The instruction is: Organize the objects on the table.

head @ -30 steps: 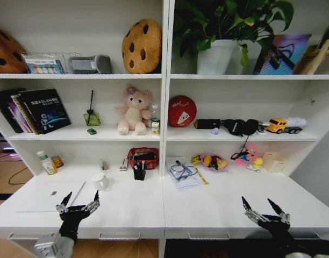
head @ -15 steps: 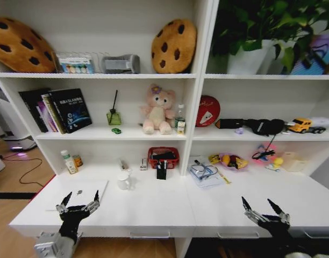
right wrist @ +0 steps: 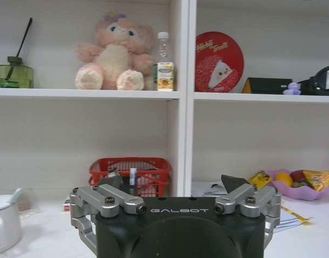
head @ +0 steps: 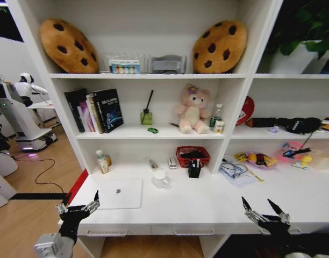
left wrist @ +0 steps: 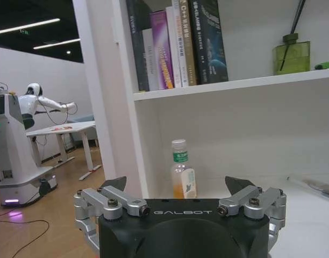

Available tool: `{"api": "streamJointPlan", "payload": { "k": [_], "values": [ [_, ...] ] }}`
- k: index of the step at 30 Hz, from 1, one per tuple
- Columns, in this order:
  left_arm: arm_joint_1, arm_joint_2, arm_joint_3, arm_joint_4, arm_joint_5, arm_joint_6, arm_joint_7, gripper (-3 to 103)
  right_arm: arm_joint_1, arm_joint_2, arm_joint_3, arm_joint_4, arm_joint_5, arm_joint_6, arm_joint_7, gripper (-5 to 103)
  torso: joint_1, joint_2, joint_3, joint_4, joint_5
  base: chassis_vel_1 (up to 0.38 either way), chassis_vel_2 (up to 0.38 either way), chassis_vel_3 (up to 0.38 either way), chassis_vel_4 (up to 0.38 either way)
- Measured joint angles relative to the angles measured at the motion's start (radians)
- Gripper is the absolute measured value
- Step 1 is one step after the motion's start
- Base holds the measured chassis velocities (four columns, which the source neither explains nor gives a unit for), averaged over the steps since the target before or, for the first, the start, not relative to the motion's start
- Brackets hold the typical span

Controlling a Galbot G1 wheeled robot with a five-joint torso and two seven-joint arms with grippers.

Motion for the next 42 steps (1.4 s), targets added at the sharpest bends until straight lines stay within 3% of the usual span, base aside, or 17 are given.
{"api": "streamJointPlan", "payload": {
  "k": [5,9,28,30,42],
  "values": [
    [0.0,0.0,0.0,0.0,0.0,0.0,-0.001,100,0.0,0.0,0.0,0.0,0.0,0.0,0.0,100,0.0,0.0,0.0,0.0012,0.0004,0.099,0.03,-0.025,-0.11],
    [0.0,0.0,0.001,0.0,0.0,0.0,0.001,100,0.0,0.0,0.0,0.0,0.0,0.0,0.0,100,0.001,-0.001,0.0,0.0001,0.0006,-0.029,0.022,0.034,-0.017],
    [0.0,0.0,0.0,0.0,0.0,0.0,0.0,100,0.0,0.0,0.0,0.0,0.0,0.0,0.0,100,0.0,0.0,0.0,-0.0003,-0.0014,0.127,0.15,-0.152,-0.14],
    [0.0,0.0,0.0,0.0,0.0,0.0,0.0,100,0.0,0.0,0.0,0.0,0.0,0.0,0.0,100,0.0,0.0,0.0,0.001,0.0001,0.085,0.022,-0.043,-0.022],
    [0.0,0.0,0.0,0.0,0.0,0.0,0.0,100,0.0,0.0,0.0,0.0,0.0,0.0,0.0,100,0.0,0.0,0.0,0.0006,-0.0002,-0.105,-0.08,0.087,0.091]
  ]
}}
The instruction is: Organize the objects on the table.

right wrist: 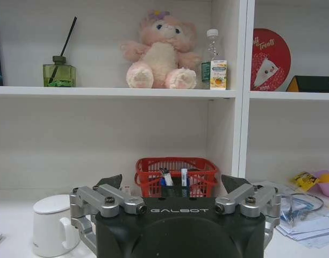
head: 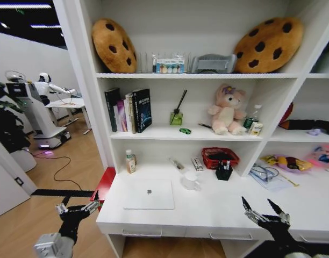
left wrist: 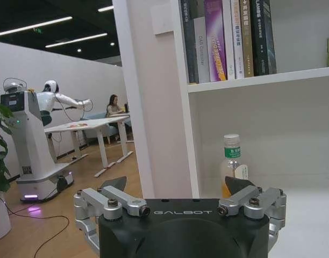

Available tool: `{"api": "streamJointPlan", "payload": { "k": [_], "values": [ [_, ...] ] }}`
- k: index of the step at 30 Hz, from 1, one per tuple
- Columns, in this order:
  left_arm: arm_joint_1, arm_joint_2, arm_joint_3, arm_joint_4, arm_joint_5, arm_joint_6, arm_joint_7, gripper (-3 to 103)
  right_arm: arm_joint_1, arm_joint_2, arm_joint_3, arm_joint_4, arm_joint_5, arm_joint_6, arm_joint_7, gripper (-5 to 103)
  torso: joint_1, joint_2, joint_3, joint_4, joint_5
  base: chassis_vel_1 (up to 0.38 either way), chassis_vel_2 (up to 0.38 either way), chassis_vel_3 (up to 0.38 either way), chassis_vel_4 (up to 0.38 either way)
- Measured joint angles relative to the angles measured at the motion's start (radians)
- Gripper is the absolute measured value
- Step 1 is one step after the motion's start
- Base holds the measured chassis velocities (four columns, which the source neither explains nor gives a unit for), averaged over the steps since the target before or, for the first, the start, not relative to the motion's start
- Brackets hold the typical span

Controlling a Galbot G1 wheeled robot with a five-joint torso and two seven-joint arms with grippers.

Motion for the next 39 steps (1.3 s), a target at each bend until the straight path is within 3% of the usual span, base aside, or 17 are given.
{"api": "streamJointPlan", "payload": {
  "k": [24,39],
  "values": [
    [0.0,0.0,0.0,0.0,0.0,0.0,0.0,100,0.0,0.0,0.0,0.0,0.0,0.0,0.0,100,0.0,0.0,0.0,-0.0002,0.0001,-0.009,-0.016,0.009,0.022],
    [0.0,0.0,0.0,0.0,0.0,0.0,0.0,100,0.0,0.0,0.0,0.0,0.0,0.0,0.0,100,0.0,0.0,0.0,-0.0001,0.0001,0.166,-0.162,-0.185,0.177]
  ]
}}
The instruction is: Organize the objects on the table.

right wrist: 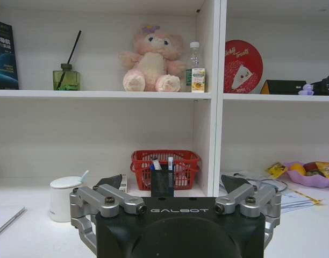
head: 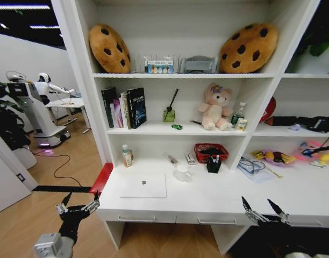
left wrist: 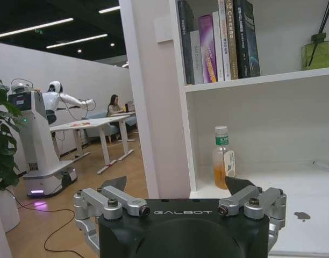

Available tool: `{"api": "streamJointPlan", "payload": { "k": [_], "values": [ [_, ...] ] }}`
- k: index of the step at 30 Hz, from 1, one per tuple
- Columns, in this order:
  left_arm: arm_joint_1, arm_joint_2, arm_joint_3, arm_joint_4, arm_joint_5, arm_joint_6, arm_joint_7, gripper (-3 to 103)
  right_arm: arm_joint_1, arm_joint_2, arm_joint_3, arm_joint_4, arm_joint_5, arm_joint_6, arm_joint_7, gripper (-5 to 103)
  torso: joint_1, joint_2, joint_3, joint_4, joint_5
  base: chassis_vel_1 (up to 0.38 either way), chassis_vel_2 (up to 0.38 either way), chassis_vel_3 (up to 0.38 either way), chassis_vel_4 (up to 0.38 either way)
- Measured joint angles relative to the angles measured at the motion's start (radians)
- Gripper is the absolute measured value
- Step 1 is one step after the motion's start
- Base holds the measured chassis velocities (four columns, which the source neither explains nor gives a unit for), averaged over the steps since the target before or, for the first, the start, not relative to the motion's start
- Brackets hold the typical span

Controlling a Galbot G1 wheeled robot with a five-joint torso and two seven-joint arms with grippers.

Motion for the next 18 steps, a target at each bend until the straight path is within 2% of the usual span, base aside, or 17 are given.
{"api": "streamJointPlan", "payload": {
  "k": [7,8,10,15,16,18],
  "values": [
    [0.0,0.0,0.0,0.0,0.0,0.0,0.0,100,0.0,0.0,0.0,0.0,0.0,0.0,0.0,100,0.0,0.0,0.0,-0.0001,-0.0004,0.309,-0.302,-0.306,0.292],
    [0.0,0.0,0.0,0.0,0.0,0.0,0.0,100,0.0,0.0,0.0,0.0,0.0,0.0,0.0,100,0.0,0.0,0.0,-0.0003,0.0006,0.35,-0.336,-0.35,0.352],
    [0.0,0.0,0.0,0.0,0.0,0.0,0.0,100,0.0,0.0,0.0,0.0,0.0,0.0,0.0,100,0.0,0.0,0.0,-0.0001,-0.0008,0.352,-0.374,-0.35,0.358],
    [0.0,0.0,0.0,0.0,0.0,0.0,0.0,100,0.0,0.0,0.0,0.0,0.0,0.0,0.0,100,0.0,0.0,0.0,-0.0002,0.0004,0.361,-0.367,-0.359,0.356],
    [0.0,0.0,0.0,0.0,0.0,0.0,0.0,100,0.0,0.0,0.0,0.0,0.0,0.0,0.0,100,-0.001,0.001,0.0,-0.0002,-0.0009,0.358,-0.331,-0.345,0.344],
    [0.0,0.0,0.0,0.0,0.0,0.0,0.0,100,0.0,0.0,0.0,0.0,0.0,0.0,0.0,100,-0.001,0.001,0.0,-0.0001,0.0006,0.279,-0.224,-0.274,0.28]
  ]
}}
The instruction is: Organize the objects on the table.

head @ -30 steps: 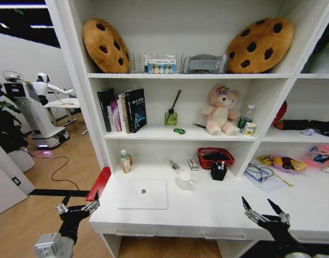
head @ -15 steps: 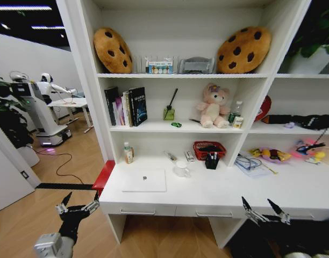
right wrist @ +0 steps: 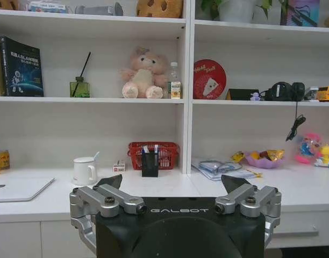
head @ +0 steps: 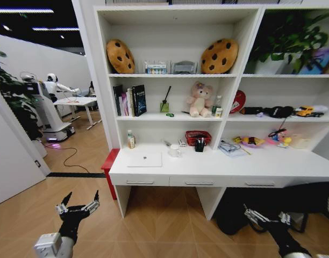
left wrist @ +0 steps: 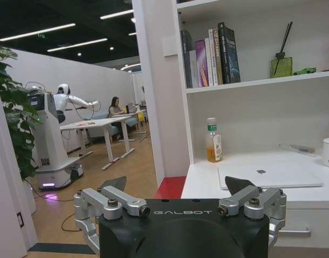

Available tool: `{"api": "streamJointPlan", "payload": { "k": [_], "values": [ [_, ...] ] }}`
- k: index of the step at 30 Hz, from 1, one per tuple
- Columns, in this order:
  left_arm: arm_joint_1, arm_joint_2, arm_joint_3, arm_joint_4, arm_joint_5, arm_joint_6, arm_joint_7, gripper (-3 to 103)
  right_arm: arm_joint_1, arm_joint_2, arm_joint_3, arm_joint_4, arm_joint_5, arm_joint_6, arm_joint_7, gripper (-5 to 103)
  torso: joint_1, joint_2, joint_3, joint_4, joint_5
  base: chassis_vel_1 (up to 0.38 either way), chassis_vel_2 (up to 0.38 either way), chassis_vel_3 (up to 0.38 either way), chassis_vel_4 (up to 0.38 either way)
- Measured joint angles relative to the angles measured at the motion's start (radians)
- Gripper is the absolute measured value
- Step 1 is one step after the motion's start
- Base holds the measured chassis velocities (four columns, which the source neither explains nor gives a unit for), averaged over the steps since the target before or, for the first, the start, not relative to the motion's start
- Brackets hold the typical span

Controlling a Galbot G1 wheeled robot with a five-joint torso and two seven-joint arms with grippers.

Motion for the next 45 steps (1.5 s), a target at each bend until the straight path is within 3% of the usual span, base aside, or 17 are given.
{"api": "streamJointPlan", "payload": {
  "k": [4,9,10,45],
  "values": [
    [0.0,0.0,0.0,0.0,0.0,0.0,-0.001,100,0.0,0.0,0.0,0.0,0.0,0.0,0.0,100,0.0,0.0,0.0,-0.0002,-0.0015,0.127,-0.065,-0.167,0.151],
    [0.0,0.0,0.0,0.0,0.0,0.0,0.0,100,0.0,0.0,0.0,0.0,0.0,0.0,0.0,100,0.002,-0.001,0.001,-0.0003,0.0002,-0.021,0.013,-0.005,0.004],
    [0.0,0.0,0.0,0.0,0.0,0.0,0.0,100,0.0,0.0,0.0,0.0,0.0,0.0,0.0,100,0.002,-0.001,0.001,-0.0001,-0.001,-0.103,0.042,0.079,-0.048],
    [0.0,0.0,0.0,0.0,0.0,0.0,0.0,100,0.0,0.0,0.0,0.0,0.0,0.0,0.0,100,0.001,-0.001,0.0,-0.0001,-0.0007,-0.008,0.006,0.011,-0.005]
  ]
}}
